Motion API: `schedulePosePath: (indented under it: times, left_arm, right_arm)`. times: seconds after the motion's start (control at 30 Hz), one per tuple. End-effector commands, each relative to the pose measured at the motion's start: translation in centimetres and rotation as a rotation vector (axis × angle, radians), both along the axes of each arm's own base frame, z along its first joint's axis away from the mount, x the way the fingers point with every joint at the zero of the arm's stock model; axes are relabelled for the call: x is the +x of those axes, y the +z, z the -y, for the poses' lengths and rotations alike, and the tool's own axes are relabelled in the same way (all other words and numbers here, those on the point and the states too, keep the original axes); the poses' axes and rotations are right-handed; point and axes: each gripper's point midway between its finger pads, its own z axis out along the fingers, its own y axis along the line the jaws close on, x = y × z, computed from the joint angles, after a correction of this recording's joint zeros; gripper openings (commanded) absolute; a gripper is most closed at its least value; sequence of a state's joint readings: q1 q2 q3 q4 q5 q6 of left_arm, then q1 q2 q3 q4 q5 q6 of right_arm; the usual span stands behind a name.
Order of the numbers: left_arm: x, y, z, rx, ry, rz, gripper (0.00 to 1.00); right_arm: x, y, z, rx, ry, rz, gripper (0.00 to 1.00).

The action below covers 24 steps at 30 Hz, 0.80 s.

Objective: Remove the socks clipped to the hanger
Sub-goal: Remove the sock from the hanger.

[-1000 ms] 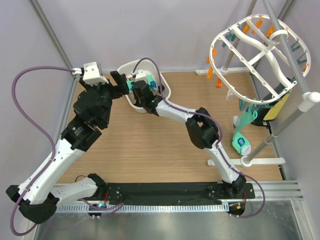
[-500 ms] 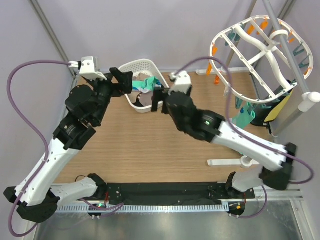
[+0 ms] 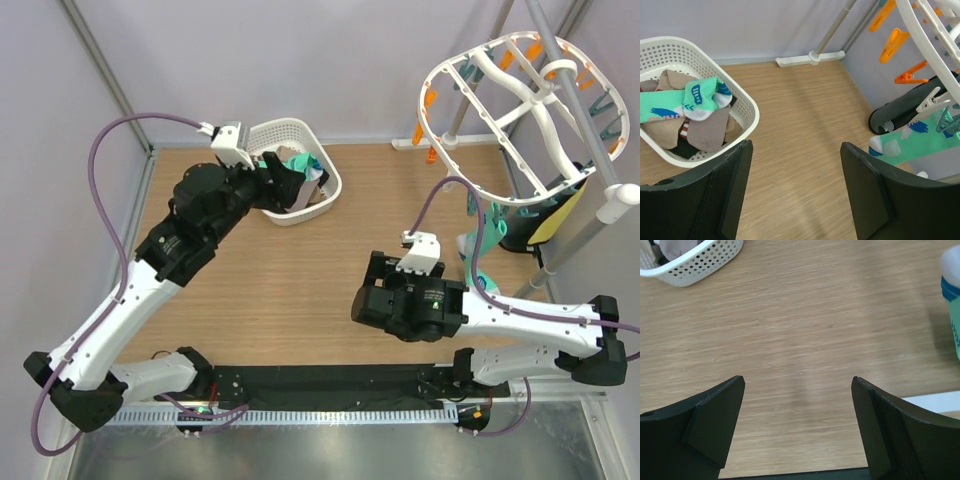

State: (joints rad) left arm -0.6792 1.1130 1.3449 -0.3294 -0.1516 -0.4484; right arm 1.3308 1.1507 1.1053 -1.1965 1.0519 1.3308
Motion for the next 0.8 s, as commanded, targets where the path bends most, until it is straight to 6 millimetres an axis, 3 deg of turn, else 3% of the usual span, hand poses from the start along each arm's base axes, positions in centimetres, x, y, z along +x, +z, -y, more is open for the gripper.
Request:
schedulePosePath:
  times: [0.0, 0.13, 0.23, 0.27, 0.37, 0.5, 0.57, 0.6, 0.63, 0.67, 0.7, 0.73, 0.77]
  left_arm:
    - [-1.1, 2.0, 0.0, -0.059, -0.034, 0.034, 0.75]
    - [-1.3, 1.9, 0.2, -0.07, -0.047, 0.036, 0.75]
    - [-1.3, 2.2, 1.5, -0.097, -0.108, 0.068, 0.75]
    - [-1.2, 2.2, 2.0, -0.103, -0.121, 0.069, 0.75]
    - [-1.3, 1.9, 4.6, -0.096, -0.243, 0.047, 0.72]
    - [-1.5, 0.6, 7.5, -0.131, -0.356, 0.057, 0.69]
    - [-1.7, -1.9, 8.5, -0.126, -0.385, 0.038, 0.69]
    - [-1.8, -1.6, 9.0, -0.148, -0.393, 0.072, 0.69]
    - [-2.7, -2.5, 10.4, -0.138, -0.435, 0.085, 0.69]
    - [-3.2, -4.3, 11.5, -0.118, -0.462, 0.079, 0.7]
    - [-3.3, -4.2, 12.4, -0.115, -0.462, 0.111, 0.7]
    - [-4.8, -6.0, 15.0, -0.081, -0.522, 0.097, 0.72]
    - [-5.5, -6.1, 16.2, -0.046, -0.546, 0.141, 0.73]
  right_arm:
    - [-1.3, 0.5, 7.6, -0.078, -0.156, 0.022, 0.95]
    - [-1.5, 0.5, 9.6, 0.028, -0.181, 0.056, 0.95]
    - [-0.5, 4.2, 9.7, 0.089, -0.163, 0.168, 0.95]
    - [-0.1, 6.6, 9.3, 0.116, -0.147, 0.202, 0.95]
    - [0.5, 11.1, 8.3, 0.075, -0.104, 0.245, 0.95]
    - [0.4, 12.5, 9.8, 0.074, -0.131, 0.233, 0.95]
    - [0.2, 14.1, 11.5, 0.13, -0.141, 0.266, 0.95]
    - [0.2, 15.0, 12.2, 0.143, -0.144, 0.289, 0.94]
    - [0.1, 16.8, 13.0, 0.205, -0.158, 0.328, 0.94]
    - [0.1, 17.6, 13.6, 0.15, -0.136, 0.342, 0.94]
    - [0.2, 18.6, 14.0, 0.146, -0.13, 0.36, 0.94]
    - [0.4, 20.1, 13.3, 0.196, -0.12, 0.386, 0.94]
    - [0.3, 21.2, 13.5, 0.208, -0.111, 0.397, 0.94]
